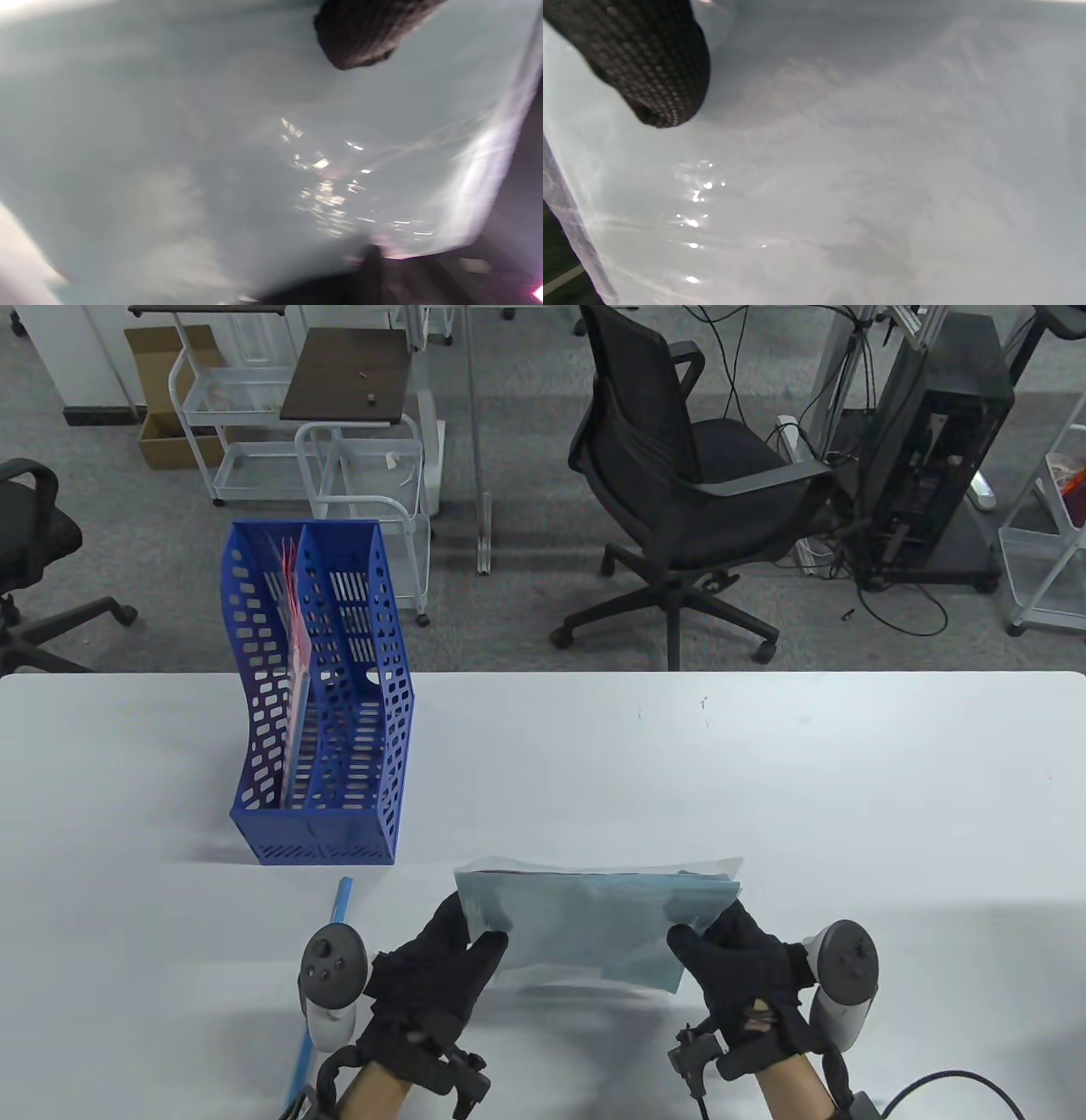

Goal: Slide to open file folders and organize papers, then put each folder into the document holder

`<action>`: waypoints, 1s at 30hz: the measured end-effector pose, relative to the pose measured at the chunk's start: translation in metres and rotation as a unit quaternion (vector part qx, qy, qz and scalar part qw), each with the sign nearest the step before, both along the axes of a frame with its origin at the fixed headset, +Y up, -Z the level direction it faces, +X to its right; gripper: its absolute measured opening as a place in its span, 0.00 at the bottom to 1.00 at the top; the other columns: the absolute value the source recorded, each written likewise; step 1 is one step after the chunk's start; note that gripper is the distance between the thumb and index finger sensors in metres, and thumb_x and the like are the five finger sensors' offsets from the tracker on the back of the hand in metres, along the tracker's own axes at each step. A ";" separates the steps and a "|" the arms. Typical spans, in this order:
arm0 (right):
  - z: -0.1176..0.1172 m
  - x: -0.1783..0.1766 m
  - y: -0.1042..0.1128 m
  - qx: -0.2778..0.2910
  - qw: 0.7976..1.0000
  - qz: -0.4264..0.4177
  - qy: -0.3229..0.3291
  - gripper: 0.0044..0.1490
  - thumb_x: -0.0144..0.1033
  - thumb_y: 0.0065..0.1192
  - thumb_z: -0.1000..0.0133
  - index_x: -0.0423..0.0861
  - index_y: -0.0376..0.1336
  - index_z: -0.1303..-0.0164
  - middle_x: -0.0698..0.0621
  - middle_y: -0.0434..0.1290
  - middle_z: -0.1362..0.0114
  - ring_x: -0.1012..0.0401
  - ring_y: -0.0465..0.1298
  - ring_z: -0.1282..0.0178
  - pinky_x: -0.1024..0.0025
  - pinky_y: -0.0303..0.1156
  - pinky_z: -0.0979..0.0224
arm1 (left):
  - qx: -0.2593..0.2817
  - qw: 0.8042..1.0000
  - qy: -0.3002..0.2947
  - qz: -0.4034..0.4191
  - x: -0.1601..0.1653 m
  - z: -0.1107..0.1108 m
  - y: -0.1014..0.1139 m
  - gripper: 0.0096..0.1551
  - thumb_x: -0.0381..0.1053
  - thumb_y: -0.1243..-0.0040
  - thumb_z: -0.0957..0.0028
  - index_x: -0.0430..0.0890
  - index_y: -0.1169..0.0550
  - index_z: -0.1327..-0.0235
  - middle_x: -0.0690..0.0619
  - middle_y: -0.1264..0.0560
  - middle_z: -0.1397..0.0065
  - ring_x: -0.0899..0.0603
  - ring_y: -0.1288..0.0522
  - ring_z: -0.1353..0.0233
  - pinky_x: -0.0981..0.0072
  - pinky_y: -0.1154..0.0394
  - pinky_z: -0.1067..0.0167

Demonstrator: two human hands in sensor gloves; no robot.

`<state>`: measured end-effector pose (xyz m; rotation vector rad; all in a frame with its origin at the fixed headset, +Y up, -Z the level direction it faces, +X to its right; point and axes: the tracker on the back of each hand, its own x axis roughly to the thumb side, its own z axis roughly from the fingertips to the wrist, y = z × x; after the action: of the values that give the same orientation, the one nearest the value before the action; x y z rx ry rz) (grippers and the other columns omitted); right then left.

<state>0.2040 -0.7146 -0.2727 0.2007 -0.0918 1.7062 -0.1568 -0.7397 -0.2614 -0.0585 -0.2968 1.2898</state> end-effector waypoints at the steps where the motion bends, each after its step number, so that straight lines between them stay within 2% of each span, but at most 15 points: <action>1: -0.001 0.001 -0.004 -0.010 1.000 0.012 -0.018 0.37 0.52 0.73 0.59 0.55 0.67 0.39 0.55 0.77 0.32 0.51 0.78 0.33 0.44 0.68 0.26 | -0.009 1.000 -0.004 -0.020 0.000 -0.001 -0.006 0.39 0.57 0.36 0.49 0.56 0.35 0.23 0.53 0.31 0.20 0.38 0.28 0.21 0.36 0.34 0.25; 4: -0.001 0.001 -0.007 -0.018 0.999 -0.025 -0.010 0.26 0.46 0.73 0.57 0.57 0.72 0.48 0.57 0.83 0.42 0.54 0.83 0.41 0.48 0.72 0.28 | -0.007 1.000 -0.012 -0.012 0.004 -0.004 -0.012 0.38 0.55 0.32 0.51 0.55 0.32 0.25 0.52 0.28 0.23 0.37 0.26 0.23 0.34 0.33 0.26; 7: 0.001 0.001 -0.001 0.001 0.999 -0.055 0.004 0.25 0.47 0.72 0.57 0.57 0.73 0.49 0.57 0.84 0.43 0.55 0.84 0.42 0.48 0.74 0.29 | 0.048 0.998 0.016 -0.033 0.002 -0.004 -0.002 0.35 0.53 0.29 0.54 0.56 0.26 0.30 0.54 0.22 0.29 0.42 0.18 0.30 0.37 0.27 0.30; 8: 0.002 0.001 0.001 0.008 0.999 -0.048 -0.001 0.25 0.48 0.72 0.57 0.57 0.73 0.49 0.58 0.84 0.43 0.55 0.84 0.42 0.48 0.75 0.29 | 0.044 0.998 0.001 -0.034 0.002 -0.004 -0.002 0.38 0.55 0.27 0.56 0.57 0.27 0.29 0.55 0.23 0.27 0.42 0.20 0.28 0.36 0.28 0.29; 10: 0.002 0.002 0.001 0.012 0.999 -0.034 -0.010 0.25 0.50 0.73 0.58 0.57 0.74 0.51 0.57 0.85 0.45 0.55 0.85 0.44 0.49 0.76 0.31 | 0.011 0.998 -0.044 -0.045 0.003 -0.005 -0.004 0.49 0.60 0.24 0.58 0.57 0.36 0.23 0.55 0.31 0.20 0.38 0.28 0.20 0.32 0.34 0.26; 12: 0.002 0.001 -0.001 0.008 0.999 -0.034 -0.018 0.26 0.52 0.74 0.60 0.56 0.75 0.53 0.57 0.86 0.47 0.55 0.86 0.46 0.49 0.77 0.32 | 0.018 0.998 -0.021 -0.056 0.003 -0.005 -0.007 0.51 0.59 0.21 0.60 0.56 0.36 0.23 0.55 0.31 0.21 0.39 0.26 0.23 0.33 0.32 0.27; 15: 0.002 0.000 -0.002 0.007 0.999 -0.030 -0.019 0.26 0.51 0.75 0.61 0.56 0.75 0.54 0.57 0.86 0.48 0.55 0.87 0.48 0.50 0.78 0.33 | 0.029 0.997 -0.003 -0.074 0.004 -0.006 -0.007 0.45 0.55 0.20 0.61 0.56 0.30 0.28 0.56 0.25 0.30 0.43 0.18 0.33 0.38 0.27 0.31; 18: 0.000 0.001 -0.003 0.012 1.000 -0.021 -0.008 0.26 0.45 0.76 0.60 0.57 0.74 0.51 0.58 0.85 0.46 0.56 0.86 0.46 0.51 0.78 0.33 | 0.027 0.999 0.005 -0.035 0.001 -0.006 -0.007 0.36 0.50 0.21 0.60 0.56 0.23 0.36 0.56 0.19 0.38 0.45 0.14 0.40 0.40 0.24 0.33; 22: 0.000 0.002 -0.005 0.011 1.000 -0.011 -0.020 0.27 0.42 0.78 0.61 0.57 0.73 0.50 0.58 0.85 0.46 0.58 0.86 0.48 0.53 0.79 0.33 | 0.022 0.999 -0.038 0.011 0.000 -0.010 -0.011 0.30 0.47 0.30 0.54 0.56 0.23 0.35 0.55 0.19 0.37 0.44 0.14 0.39 0.40 0.24 0.32; 25: 0.000 0.005 -0.005 0.013 0.999 0.000 -0.039 0.28 0.45 0.80 0.62 0.58 0.73 0.51 0.60 0.85 0.48 0.59 0.87 0.50 0.54 0.79 0.34 | 0.007 0.996 -0.085 0.038 0.000 -0.014 -0.014 0.31 0.43 0.35 0.51 0.55 0.26 0.30 0.54 0.19 0.33 0.43 0.14 0.35 0.39 0.26 0.30; 28: 0.000 0.008 -0.006 0.010 0.999 -0.022 -0.040 0.27 0.48 0.77 0.61 0.57 0.74 0.52 0.59 0.85 0.49 0.59 0.87 0.51 0.54 0.79 0.34 | 0.013 0.994 -0.096 0.048 -0.001 -0.014 -0.011 0.33 0.44 0.34 0.51 0.55 0.26 0.29 0.54 0.19 0.31 0.44 0.14 0.34 0.40 0.26 0.29; 30: 0.000 0.010 -0.004 0.017 0.998 -0.041 -0.040 0.26 0.49 0.74 0.60 0.57 0.75 0.52 0.58 0.86 0.49 0.59 0.88 0.52 0.54 0.79 0.34 | 0.034 0.994 -0.091 0.053 -0.002 -0.012 -0.006 0.33 0.48 0.31 0.52 0.55 0.26 0.29 0.55 0.19 0.32 0.45 0.14 0.34 0.42 0.26 0.29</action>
<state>0.2141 -0.7183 -0.2730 0.1523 -0.1860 1.6326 -0.1588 -0.7455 -0.2738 -0.1045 -0.5055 1.3821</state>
